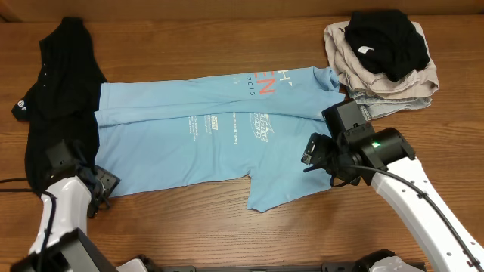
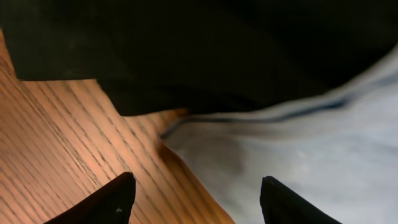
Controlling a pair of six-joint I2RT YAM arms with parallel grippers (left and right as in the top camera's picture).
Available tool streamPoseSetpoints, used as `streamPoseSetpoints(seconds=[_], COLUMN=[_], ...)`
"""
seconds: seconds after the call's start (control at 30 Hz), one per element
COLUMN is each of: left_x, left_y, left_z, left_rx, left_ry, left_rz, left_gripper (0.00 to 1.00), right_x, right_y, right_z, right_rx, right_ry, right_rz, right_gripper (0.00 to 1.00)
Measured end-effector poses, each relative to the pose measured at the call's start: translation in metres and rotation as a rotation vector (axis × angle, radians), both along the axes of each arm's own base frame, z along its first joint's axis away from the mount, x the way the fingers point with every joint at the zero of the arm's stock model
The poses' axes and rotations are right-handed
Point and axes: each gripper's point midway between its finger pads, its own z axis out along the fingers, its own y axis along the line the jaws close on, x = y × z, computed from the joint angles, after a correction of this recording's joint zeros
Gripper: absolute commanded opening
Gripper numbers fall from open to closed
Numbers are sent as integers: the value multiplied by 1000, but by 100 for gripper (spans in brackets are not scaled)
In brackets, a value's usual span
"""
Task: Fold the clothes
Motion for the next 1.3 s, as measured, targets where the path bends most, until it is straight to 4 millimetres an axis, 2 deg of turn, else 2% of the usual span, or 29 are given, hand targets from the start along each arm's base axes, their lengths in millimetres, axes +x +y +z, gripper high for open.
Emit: streamPoseSetpoints(seconds=[0.2,0.33,0.47,0.5,0.53,0.57,0.83,1.07,1.17,1.3], left_x=[8,12,18,19,20,21,25,14,17,42], left_y=[7,9,8,9,9,8,1,-39,-43,-31], left_z=[-17,-19,-19,-20,-20,-20,-19,-14,0,26], left_rx=[6,3,-11,-12,-14,-18,-71,-305,-353,-320], left_ry=[5,-2,-12,-13,-14,-15,-26,55,72,11], left_rz=[5,4,-1,-6,-11,-20,-100,-199,-242,-286], left_gripper=[61,54,30,23,9,4,4,4,4,4], right_x=[5,5,5,5,4,3,-2,-23,-29,-33], right_y=[2,2,2,2,2,1,5,8,9,12], right_z=[-3,-3,-3,-3,-4,-4,-8,-28,-34,-36], right_rx=[-1,0,-1,-1,-1,-3,19,49,57,75], right_ry=[-3,-4,-3,-2,0,4,30,117,141,157], right_rz=[7,7,8,7,8,8,14,27,29,35], right_gripper=[84,84,80,80,80,79,78,78,78,78])
